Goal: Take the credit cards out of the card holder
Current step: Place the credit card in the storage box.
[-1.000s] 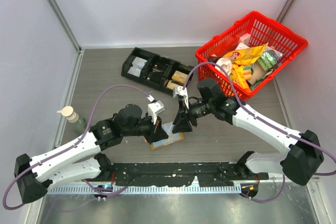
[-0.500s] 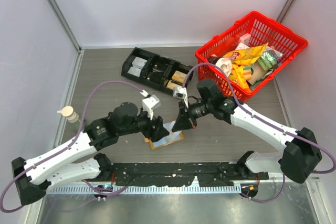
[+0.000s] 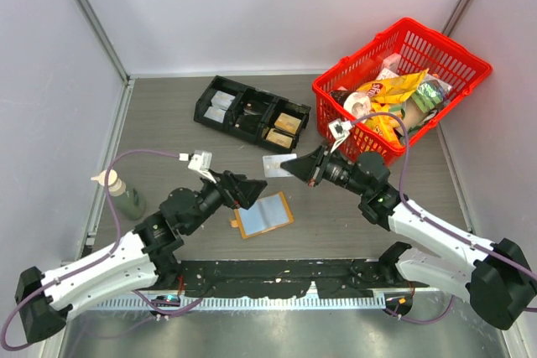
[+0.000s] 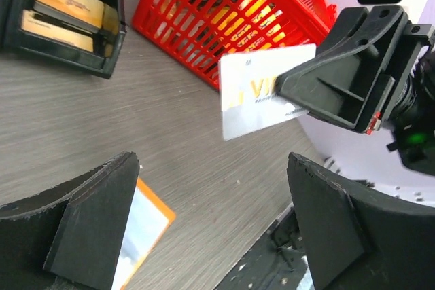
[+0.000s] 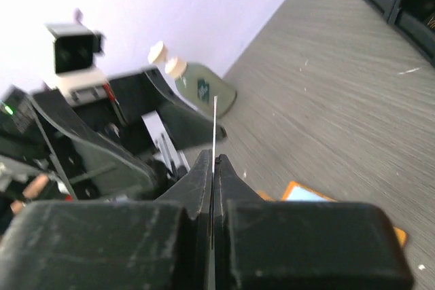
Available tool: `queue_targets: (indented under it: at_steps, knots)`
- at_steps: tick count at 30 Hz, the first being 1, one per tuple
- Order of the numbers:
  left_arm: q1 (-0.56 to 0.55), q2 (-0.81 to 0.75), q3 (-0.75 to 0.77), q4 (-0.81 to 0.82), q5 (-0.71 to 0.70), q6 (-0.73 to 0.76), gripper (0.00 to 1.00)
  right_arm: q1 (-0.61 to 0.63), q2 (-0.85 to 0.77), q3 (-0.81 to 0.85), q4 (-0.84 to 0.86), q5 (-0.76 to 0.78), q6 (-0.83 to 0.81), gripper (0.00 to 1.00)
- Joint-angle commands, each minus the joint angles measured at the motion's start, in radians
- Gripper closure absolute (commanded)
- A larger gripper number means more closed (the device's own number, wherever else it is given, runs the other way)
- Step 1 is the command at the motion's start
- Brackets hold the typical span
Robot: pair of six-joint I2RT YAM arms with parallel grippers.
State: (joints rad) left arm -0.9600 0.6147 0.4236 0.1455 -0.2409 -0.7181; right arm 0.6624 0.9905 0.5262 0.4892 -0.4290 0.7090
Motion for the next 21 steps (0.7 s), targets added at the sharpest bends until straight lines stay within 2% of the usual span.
queue_targets:
  at_steps: [1,5,11,15,21]
  knots:
    - [0.001,0.081,-0.022,0.339,-0.002,-0.127,0.08,-0.003,-0.023,-0.046,0.288,0.183,0.246,0.99]
    - [0.001,0.157,-0.032,0.459,0.02,-0.164,0.11,-0.001,-0.007,-0.087,0.383,0.2,0.331,0.99]
    - [0.001,0.229,-0.049,0.607,-0.003,-0.207,0.17,0.0,-0.004,-0.114,0.423,0.21,0.374,0.99]
    - [0.0,0.267,-0.037,0.635,-0.015,-0.23,0.25,0.0,-0.004,-0.127,0.439,0.22,0.391,0.99]
    - [0.001,0.318,-0.034,0.713,-0.026,-0.262,0.32,0.0,0.007,-0.144,0.466,0.223,0.42,0.99]
